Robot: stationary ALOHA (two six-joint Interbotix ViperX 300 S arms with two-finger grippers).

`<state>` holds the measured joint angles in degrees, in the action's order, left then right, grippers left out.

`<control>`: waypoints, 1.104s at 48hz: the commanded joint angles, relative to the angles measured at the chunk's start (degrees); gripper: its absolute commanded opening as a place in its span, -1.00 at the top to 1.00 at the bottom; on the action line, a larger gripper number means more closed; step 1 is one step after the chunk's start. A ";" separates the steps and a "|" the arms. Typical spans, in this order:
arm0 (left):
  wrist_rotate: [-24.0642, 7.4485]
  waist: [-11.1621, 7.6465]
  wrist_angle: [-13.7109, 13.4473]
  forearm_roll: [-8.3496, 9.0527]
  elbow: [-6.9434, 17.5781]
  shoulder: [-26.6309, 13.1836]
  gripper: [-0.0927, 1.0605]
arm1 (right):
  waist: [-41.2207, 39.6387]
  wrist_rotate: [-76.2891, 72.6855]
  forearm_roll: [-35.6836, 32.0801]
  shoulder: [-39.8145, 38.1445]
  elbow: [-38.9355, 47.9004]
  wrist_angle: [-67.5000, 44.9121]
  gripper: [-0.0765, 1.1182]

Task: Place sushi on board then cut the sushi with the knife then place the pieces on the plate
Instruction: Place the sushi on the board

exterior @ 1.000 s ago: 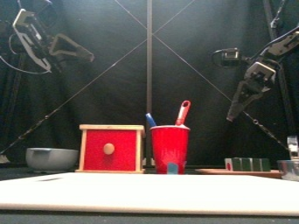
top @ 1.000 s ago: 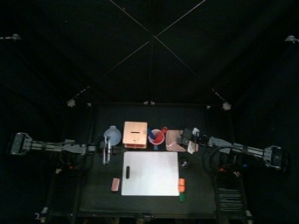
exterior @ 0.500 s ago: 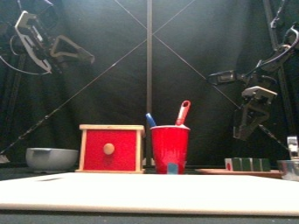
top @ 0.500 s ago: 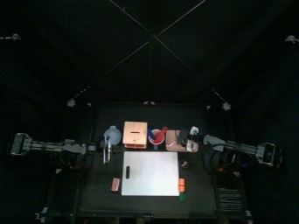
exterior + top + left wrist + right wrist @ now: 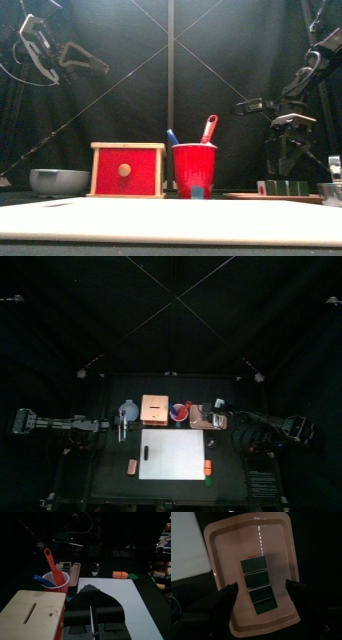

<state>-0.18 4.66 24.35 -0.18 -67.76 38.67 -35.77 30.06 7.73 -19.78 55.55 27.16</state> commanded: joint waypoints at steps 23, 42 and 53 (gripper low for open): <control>0.09 0.26 0.44 -1.41 0.35 -0.09 0.88 | -2.02 8.35 7.21 7.73 -1.49 -1.58 -0.80; 0.09 0.26 0.44 -1.76 0.18 -0.09 0.88 | -2.72 8.09 7.38 9.14 -0.18 -2.90 -0.21; 0.18 0.26 0.44 -1.93 0.18 -0.09 0.88 | -2.37 6.42 9.93 6.59 -2.20 -0.09 -0.17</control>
<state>-0.09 4.75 24.35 -1.93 -68.29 38.67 -38.23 36.83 16.35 -10.81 54.84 25.66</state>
